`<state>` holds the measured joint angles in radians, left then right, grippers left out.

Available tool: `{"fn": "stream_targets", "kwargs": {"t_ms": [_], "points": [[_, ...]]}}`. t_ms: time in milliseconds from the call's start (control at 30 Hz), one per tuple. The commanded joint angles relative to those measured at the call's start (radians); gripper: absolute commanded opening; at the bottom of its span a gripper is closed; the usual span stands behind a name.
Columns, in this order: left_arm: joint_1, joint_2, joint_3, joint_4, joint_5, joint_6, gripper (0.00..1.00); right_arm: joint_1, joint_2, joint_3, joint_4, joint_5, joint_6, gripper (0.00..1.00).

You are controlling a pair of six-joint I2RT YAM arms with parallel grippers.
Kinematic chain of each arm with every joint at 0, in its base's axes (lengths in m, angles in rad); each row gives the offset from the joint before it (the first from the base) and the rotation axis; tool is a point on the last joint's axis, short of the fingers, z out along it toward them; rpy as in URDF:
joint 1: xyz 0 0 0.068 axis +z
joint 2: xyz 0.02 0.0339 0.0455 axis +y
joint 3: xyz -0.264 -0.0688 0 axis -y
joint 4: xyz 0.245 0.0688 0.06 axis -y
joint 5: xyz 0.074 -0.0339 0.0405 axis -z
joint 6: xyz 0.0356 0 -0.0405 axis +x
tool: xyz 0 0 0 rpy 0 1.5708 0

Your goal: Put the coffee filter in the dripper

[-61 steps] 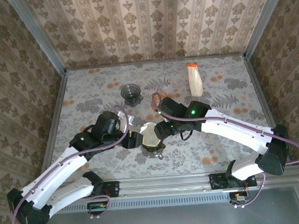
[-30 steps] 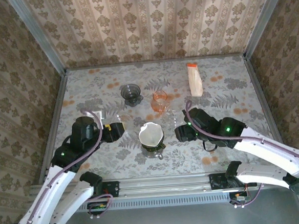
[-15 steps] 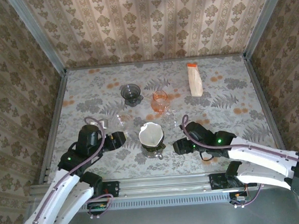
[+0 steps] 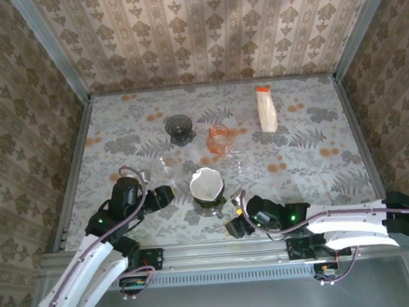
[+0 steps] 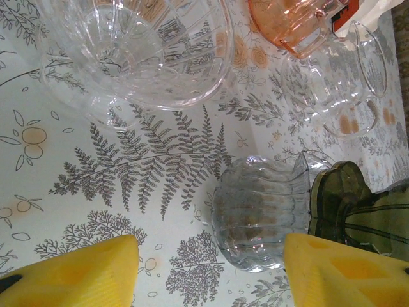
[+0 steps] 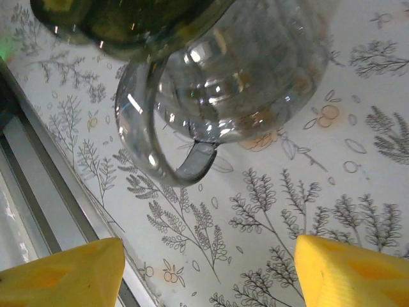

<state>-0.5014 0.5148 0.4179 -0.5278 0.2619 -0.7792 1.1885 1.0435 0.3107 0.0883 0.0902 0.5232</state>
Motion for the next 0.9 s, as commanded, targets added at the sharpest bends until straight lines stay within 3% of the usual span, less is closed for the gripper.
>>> {"fn": "stream_targets", "kwargs": {"t_ms": [0,200,367,500,867], "points": [[0.003,-0.008,-0.027,0.033,0.02,-0.026,0.62,0.045,0.049,-0.017,0.126,0.102,-0.014,0.69],[-0.023,-0.007,-0.053,0.024,0.043,-0.023,0.51,0.087,0.108,-0.031,0.183,0.138,0.021,0.59],[-0.148,-0.007,-0.085,0.003,0.012,-0.046,0.39,0.103,0.087,-0.043,0.164,0.174,0.038,0.45],[-0.231,-0.003,-0.123,0.037,0.001,-0.08,0.32,0.105,0.098,-0.051,0.183,0.174,0.044,0.4],[-0.228,0.003,-0.137,0.054,0.018,-0.095,0.29,0.105,0.233,-0.002,0.266,0.12,0.004,0.34]]}}
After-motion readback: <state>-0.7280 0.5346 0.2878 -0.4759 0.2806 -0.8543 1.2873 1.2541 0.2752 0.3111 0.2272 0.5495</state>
